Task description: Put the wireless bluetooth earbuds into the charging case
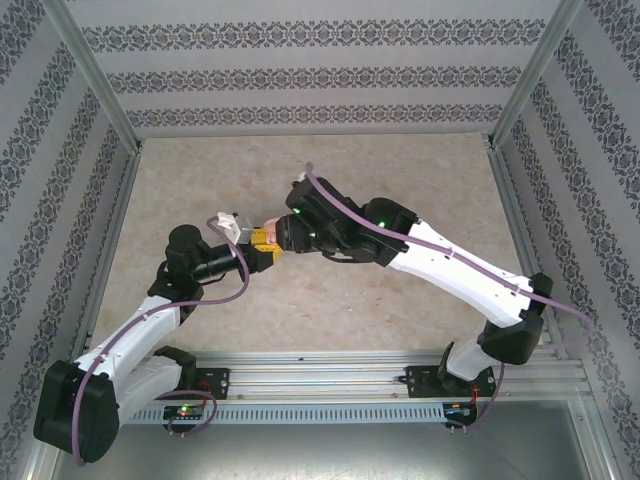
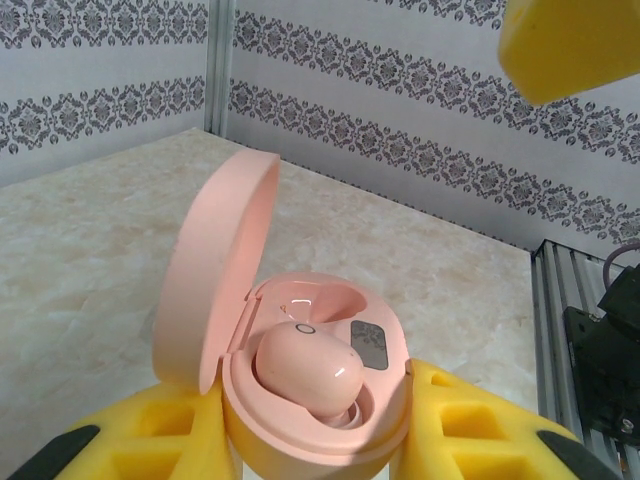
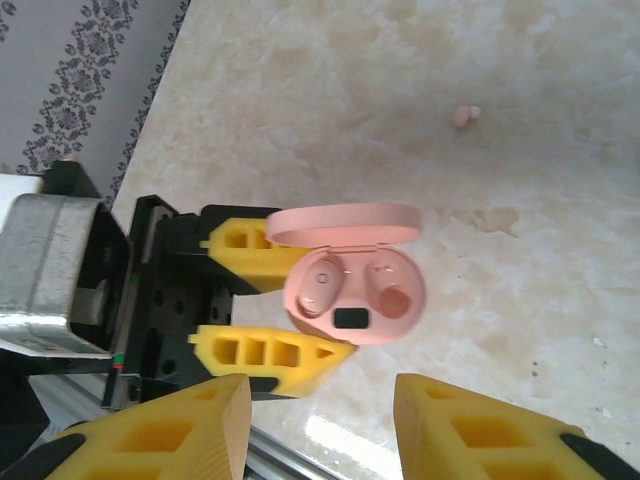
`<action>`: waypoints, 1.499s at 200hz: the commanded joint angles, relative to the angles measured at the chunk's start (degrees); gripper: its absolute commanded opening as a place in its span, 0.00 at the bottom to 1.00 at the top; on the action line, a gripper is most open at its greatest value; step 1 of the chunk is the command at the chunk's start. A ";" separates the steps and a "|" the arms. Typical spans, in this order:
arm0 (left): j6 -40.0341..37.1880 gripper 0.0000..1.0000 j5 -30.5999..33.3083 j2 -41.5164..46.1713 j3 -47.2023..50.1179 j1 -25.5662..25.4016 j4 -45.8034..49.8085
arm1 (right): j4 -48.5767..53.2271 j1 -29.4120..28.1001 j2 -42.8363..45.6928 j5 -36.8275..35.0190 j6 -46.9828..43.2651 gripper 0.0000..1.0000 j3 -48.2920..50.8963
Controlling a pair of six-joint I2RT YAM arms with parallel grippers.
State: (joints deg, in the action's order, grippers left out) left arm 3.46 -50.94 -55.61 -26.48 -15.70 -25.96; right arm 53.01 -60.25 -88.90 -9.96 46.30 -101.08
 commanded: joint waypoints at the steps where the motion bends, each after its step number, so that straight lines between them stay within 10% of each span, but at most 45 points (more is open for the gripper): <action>1: 0.75 0.23 -0.15 0.58 -1.72 -0.25 1.96 | -1.95 2.60 4.33 0.39 0.89 0.41 3.91; 120: -1.88 0.23 3.23 5.83 -1.47 0.90 9.88 | -9.06 18.39 -5.28 10.03 -4.12 0.41 9.63; 300: -4.25 0.23 7.26 7.27 -1.31 1.34 15.60 | -1.53 20.29 -57.53 11.21 -7.19 0.43 -39.53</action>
State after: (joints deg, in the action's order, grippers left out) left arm 0.16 -43.62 -47.79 -26.65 -14.90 -10.24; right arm 49.15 -39.53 -143.52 3.64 39.00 -136.25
